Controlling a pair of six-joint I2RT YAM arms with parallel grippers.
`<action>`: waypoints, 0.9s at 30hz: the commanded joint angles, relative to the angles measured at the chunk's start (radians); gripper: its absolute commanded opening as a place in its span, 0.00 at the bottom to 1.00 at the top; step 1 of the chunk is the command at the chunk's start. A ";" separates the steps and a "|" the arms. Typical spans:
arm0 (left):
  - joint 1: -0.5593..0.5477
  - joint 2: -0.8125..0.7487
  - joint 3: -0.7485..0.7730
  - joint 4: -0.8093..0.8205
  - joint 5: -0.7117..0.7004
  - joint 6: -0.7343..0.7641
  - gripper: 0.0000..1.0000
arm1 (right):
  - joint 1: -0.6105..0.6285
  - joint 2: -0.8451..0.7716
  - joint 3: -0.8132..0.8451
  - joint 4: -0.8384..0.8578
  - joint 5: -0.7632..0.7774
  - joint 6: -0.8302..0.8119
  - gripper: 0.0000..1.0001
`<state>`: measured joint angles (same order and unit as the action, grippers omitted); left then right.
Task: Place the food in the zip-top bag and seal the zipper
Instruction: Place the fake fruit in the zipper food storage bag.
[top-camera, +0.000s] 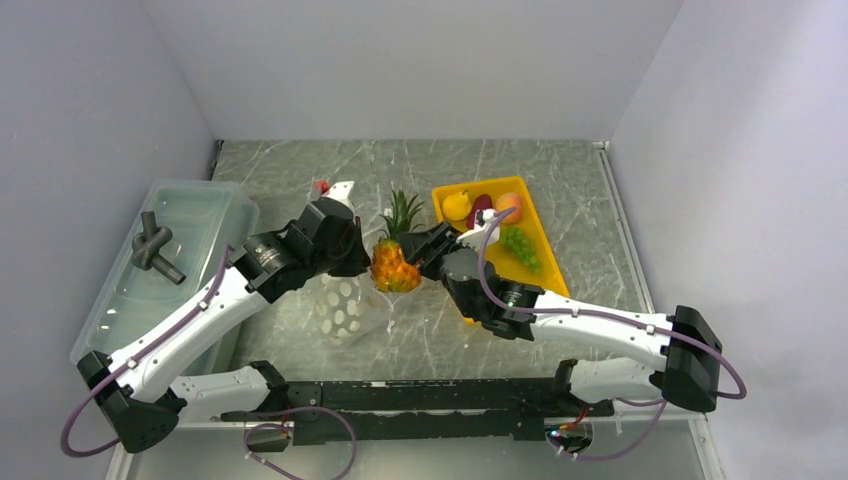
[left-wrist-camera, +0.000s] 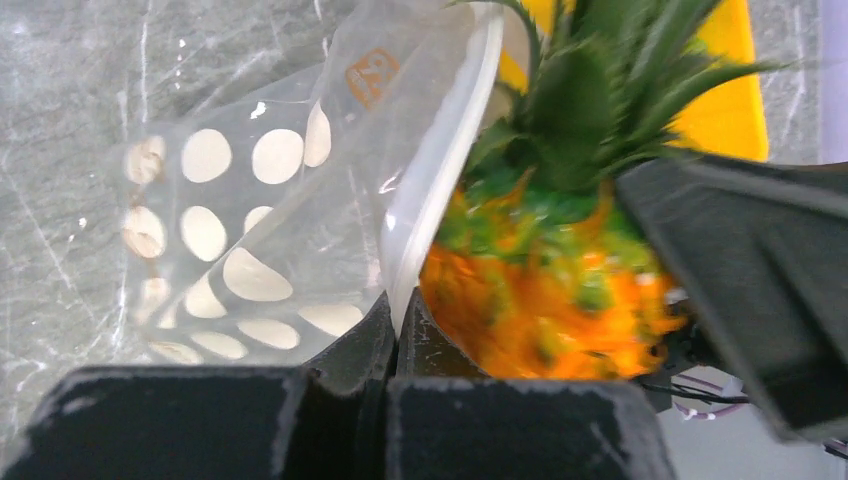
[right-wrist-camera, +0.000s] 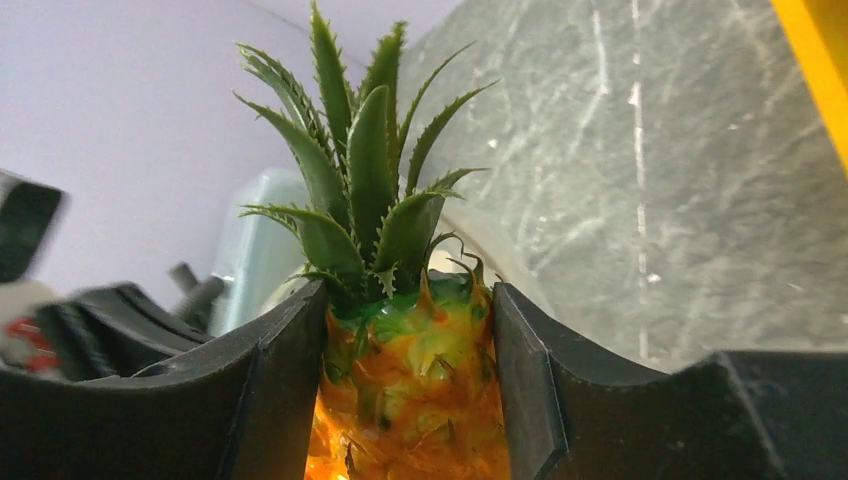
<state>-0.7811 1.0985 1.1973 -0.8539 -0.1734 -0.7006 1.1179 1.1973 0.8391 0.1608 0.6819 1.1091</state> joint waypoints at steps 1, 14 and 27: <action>-0.004 -0.007 0.066 0.068 0.013 -0.018 0.00 | 0.025 -0.005 -0.019 -0.016 0.049 -0.035 0.50; -0.002 0.027 0.063 0.078 0.018 -0.019 0.00 | 0.043 -0.067 -0.046 0.026 0.056 -0.110 0.71; -0.002 0.018 0.035 0.116 0.022 0.053 0.00 | 0.046 -0.162 0.020 -0.089 0.036 -0.234 0.72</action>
<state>-0.7822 1.1431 1.2198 -0.8185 -0.1608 -0.6903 1.1599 1.0779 0.8013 0.1127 0.7132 0.9565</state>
